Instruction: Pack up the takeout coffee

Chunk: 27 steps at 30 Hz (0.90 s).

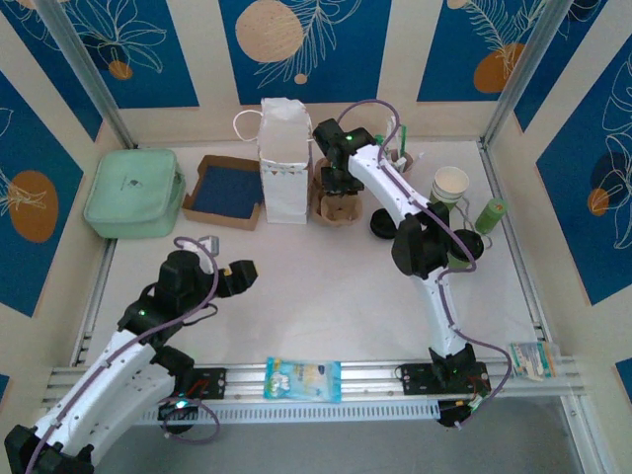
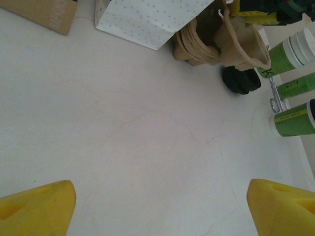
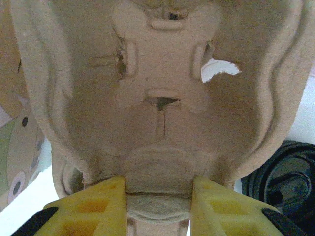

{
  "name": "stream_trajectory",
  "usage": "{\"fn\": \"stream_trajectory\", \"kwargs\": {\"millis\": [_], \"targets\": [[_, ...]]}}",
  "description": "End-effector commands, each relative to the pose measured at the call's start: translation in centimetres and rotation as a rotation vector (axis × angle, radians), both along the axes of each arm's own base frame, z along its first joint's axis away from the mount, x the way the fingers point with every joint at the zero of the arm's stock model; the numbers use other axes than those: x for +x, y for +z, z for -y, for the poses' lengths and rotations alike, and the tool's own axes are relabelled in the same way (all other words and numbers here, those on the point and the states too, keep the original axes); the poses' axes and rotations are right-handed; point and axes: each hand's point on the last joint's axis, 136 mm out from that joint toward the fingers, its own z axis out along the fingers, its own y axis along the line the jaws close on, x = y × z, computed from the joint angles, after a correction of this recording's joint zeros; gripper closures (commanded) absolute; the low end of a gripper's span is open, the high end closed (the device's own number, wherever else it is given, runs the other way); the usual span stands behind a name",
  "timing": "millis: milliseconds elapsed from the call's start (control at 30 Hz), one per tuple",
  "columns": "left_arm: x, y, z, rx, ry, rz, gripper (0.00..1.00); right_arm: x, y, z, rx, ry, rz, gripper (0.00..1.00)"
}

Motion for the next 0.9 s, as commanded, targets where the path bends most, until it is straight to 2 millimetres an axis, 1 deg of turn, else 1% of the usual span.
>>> {"fn": "stream_trajectory", "kwargs": {"millis": [0,133,300,500,600,700,800,867], "targets": [[0.5,1.9,-0.5,0.011,0.014,0.046,0.10,-1.1,4.2,0.7,0.015,-0.015,0.066,0.69],[0.7,2.9,-0.5,0.019,0.012,0.065,0.10,-1.8,5.4,1.3,0.018,-0.016,0.089,0.69],[1.3,4.4,-0.4,0.047,0.008,0.088,0.11,-3.2,6.5,2.1,0.024,-0.017,0.102,0.68],[3.2,7.1,-0.3,0.125,0.002,0.128,0.11,-5.5,7.9,3.7,0.027,-0.024,0.132,0.68],[4.7,9.2,0.0,0.165,-0.002,0.163,0.11,-6.5,8.7,4.6,0.028,-0.030,0.147,0.68],[6.7,11.9,0.2,0.226,-0.002,0.211,0.11,-7.4,9.4,5.3,0.037,-0.033,0.162,0.68],[9.3,14.5,0.6,0.301,-0.009,0.243,0.11,-8.2,10.0,5.9,0.048,-0.035,0.175,0.68],[11.5,16.3,1.0,0.337,-0.022,0.243,0.12,-8.7,10.4,6.2,0.054,-0.036,0.183,0.68]]}}
